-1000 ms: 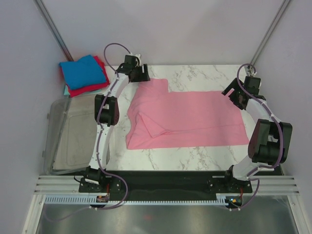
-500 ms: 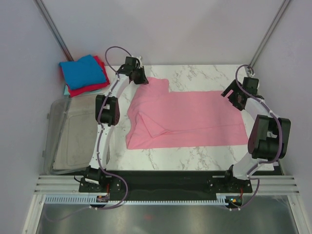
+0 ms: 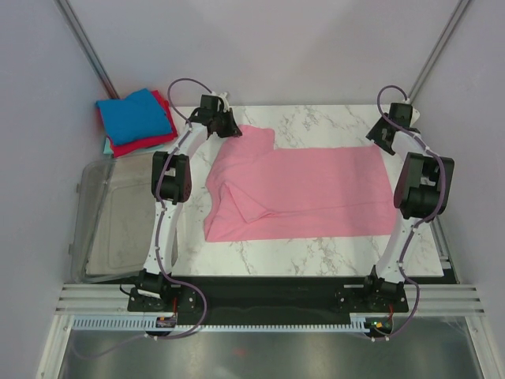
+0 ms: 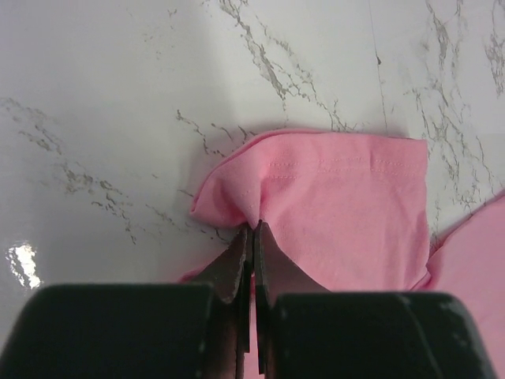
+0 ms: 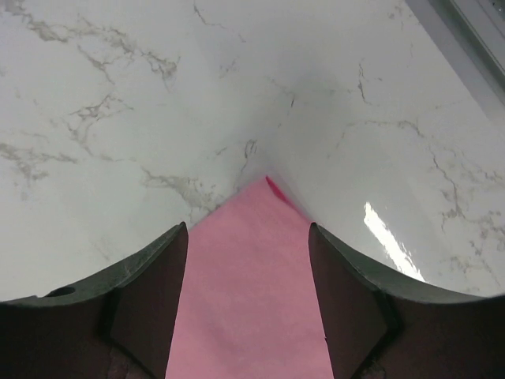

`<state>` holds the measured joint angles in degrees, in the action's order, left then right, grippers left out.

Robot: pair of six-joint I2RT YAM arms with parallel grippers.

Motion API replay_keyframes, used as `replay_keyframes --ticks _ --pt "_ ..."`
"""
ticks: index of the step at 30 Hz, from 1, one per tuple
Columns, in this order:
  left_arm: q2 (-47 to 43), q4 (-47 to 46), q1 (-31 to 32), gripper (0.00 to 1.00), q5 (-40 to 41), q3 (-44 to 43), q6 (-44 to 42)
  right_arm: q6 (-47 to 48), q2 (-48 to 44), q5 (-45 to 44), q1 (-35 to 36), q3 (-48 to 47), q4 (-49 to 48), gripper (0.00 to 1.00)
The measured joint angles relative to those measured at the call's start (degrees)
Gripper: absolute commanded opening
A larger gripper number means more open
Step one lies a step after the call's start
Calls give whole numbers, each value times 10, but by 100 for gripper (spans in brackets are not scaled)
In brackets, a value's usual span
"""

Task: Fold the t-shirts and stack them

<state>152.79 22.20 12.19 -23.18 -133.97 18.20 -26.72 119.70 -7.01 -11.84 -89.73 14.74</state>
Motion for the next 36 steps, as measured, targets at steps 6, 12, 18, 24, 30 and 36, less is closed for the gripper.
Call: replay_keyframes --ticks 6,12,18,24,30,36 --pt "0 -2 0 2 -13 2 2 18 98 -24 0 -87 12 65" --pt "0 -2 -1 2 -25 4 4 30 132 -37 0 -129 8 45" --pt "0 -3 -2 2 -30 5 5 28 134 -35 -1 -122 -3 36" --pt "0 -3 -4 2 -31 6 5 28 123 -35 -1 -91 -44 36" --pt "0 -5 -6 2 -37 8 5 27 106 -33 -3 -60 -63 38" --pt "0 -7 -6 2 -42 9 8 25 97 -26 -4 -45 -67 35"
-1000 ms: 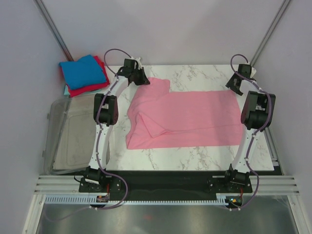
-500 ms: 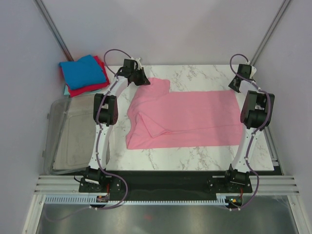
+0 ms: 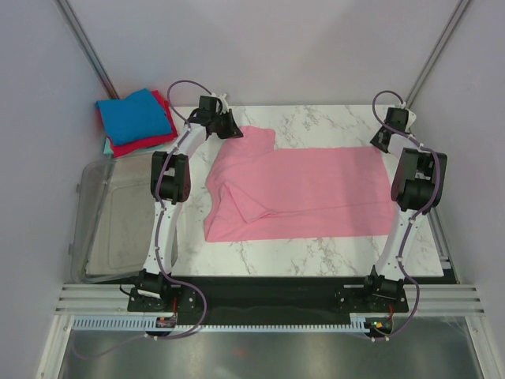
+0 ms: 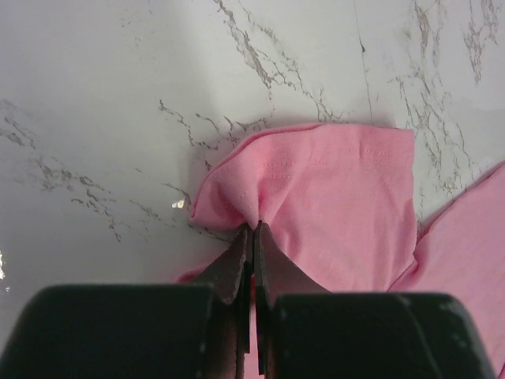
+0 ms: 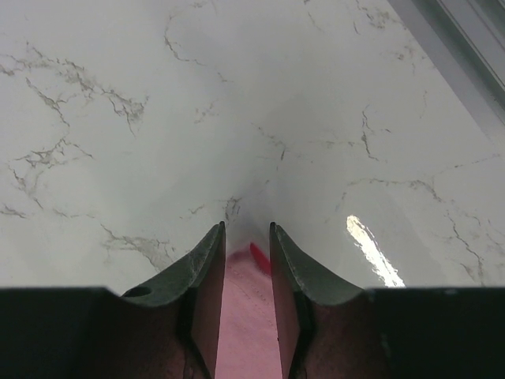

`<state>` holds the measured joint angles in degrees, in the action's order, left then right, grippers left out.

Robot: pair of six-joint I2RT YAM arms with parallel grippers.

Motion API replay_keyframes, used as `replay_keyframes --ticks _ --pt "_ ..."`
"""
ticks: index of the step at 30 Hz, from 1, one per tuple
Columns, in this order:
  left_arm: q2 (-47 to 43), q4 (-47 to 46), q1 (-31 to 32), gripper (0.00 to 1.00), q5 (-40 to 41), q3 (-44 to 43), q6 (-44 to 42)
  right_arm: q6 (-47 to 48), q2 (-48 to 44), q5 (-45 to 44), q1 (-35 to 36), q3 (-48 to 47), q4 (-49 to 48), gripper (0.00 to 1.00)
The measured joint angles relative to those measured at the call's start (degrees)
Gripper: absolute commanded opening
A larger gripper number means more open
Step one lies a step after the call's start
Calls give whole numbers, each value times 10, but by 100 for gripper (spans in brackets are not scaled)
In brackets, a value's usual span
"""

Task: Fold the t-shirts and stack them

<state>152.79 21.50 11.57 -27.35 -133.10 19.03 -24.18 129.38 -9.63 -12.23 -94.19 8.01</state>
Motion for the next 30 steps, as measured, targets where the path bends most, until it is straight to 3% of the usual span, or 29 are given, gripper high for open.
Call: replay_keyframes --ticks 7,17,30 --pt "0 -1 -2 2 0 1 0 0 0 18 -3 4 -1 0" --pt "-40 -5 -4 2 -3 53 0 -5 -34 59 -3 48 -1 0" --pt "-310 -7 5 2 -13 318 0 -28 -270 120 -3 243 6 0"
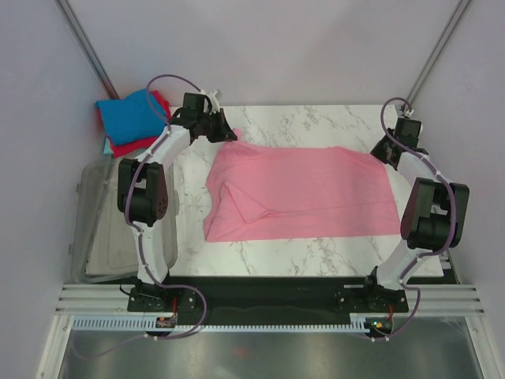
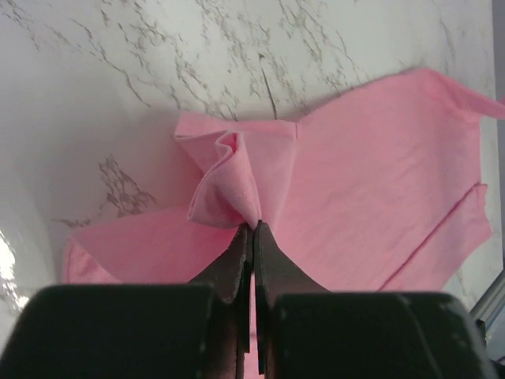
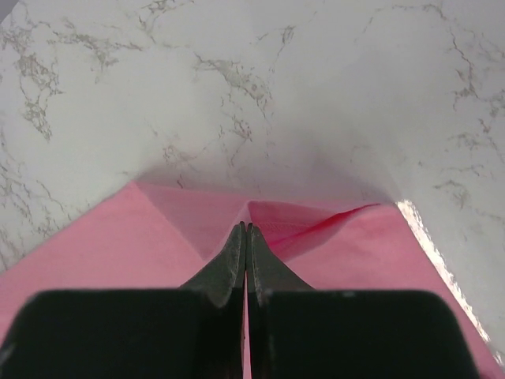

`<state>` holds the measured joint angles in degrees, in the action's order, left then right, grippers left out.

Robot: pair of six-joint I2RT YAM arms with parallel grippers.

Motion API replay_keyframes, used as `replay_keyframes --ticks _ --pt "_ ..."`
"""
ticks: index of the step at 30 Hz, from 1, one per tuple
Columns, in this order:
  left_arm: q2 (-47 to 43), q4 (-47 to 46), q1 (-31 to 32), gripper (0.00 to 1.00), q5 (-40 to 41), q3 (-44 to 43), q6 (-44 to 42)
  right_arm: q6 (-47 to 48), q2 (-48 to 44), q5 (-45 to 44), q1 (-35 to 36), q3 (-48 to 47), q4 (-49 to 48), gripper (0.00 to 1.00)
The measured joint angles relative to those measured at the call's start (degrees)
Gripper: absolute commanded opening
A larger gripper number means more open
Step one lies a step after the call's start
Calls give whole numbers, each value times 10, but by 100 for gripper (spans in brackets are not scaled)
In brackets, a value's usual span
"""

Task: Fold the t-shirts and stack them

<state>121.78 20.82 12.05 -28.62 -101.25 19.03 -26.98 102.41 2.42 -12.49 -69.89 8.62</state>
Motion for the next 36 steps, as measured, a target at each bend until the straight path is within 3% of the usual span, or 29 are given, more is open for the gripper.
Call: replay_keyframes --ticks 8,18,27,30,31,33,34,35,36 --pt "-157 -5 42 2 15 172 -1 0 -85 13 -14 88 6 0" --pt "-359 3 69 2 60 372 -1 -13 -147 75 -144 182 21 0" --pt "-410 3 69 2 68 443 -1 -17 -148 98 -145 198 26 0" --pt "-426 7 69 13 67 471 0 -18 -148 98 -147 202 27 0" --pt "-432 7 69 21 66 478 0 -18 -148 97 -148 203 29 1" --pt "-447 9 72 29 61 497 2 -24 -148 94 -149 204 35 26" --pt "-456 11 74 45 59 507 4 -28 -148 92 -151 204 39 40" --pt "-466 15 76 52 57 517 8 -30 -148 90 -155 205 42 61" --pt "-477 18 79 57 55 529 14 -36 -149 89 -160 206 44 64"
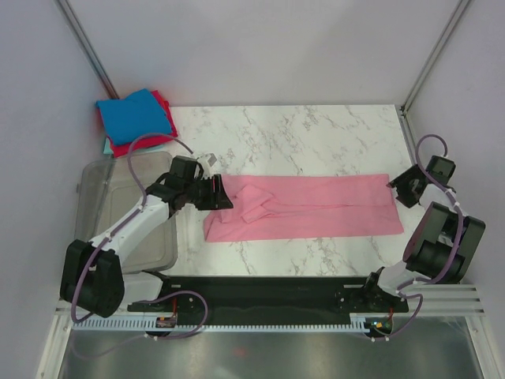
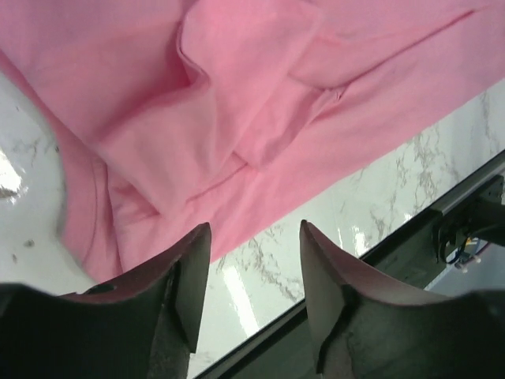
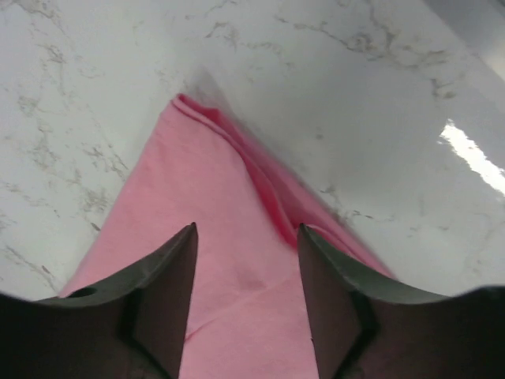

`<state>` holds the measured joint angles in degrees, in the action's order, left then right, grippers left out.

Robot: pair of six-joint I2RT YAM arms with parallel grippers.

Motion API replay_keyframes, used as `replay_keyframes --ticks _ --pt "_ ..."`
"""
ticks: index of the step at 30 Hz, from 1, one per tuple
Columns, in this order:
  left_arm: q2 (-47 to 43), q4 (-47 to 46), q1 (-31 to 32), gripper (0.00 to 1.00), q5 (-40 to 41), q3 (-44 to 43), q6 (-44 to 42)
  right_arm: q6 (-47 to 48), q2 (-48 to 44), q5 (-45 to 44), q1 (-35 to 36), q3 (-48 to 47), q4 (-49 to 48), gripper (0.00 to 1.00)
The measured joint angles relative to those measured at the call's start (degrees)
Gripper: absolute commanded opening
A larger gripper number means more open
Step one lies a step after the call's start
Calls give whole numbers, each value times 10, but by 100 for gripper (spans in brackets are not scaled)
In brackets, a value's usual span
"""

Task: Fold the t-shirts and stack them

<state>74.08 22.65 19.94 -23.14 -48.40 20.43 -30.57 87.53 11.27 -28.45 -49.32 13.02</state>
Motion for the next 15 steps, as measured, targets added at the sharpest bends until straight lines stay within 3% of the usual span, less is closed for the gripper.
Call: replay_keyframes --ticks 4,9,15 --pt "-68 18 10 64 2 50 27 2 -8 8 -31 2 16 68" --pt "-151 24 16 65 25 83 61 -1 -49 31 -33 2 24 69" --pt "-95 -28 20 65 53 104 103 9 -107 42 56 0 24 69"
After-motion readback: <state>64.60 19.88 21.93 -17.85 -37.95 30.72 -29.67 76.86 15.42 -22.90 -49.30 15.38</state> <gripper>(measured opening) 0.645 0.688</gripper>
